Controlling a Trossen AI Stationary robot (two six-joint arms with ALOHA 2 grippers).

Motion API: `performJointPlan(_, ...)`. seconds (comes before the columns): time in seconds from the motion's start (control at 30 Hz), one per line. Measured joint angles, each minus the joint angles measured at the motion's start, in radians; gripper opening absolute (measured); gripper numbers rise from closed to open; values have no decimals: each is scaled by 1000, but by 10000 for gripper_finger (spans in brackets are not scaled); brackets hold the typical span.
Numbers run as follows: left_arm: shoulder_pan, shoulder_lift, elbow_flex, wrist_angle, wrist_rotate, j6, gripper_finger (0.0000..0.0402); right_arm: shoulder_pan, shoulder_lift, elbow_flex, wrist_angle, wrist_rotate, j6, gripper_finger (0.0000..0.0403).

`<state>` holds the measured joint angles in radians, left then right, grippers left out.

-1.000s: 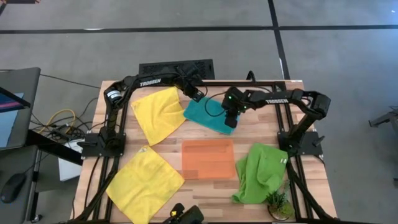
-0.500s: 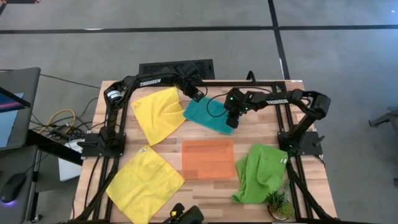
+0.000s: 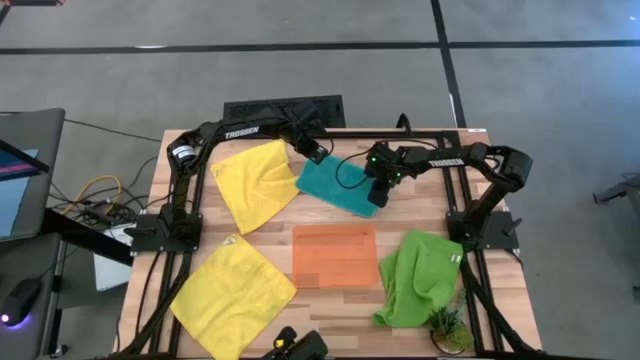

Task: Fold microfiber towels
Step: Fold the blue towel

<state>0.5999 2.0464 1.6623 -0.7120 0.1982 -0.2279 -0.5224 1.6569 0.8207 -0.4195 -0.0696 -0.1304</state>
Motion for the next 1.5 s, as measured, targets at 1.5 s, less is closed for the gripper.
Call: performJointPlan(1.5, -70, 1, 0, 74, -48, 51, 0, -11, 4, 69, -352, 24, 78, 131)
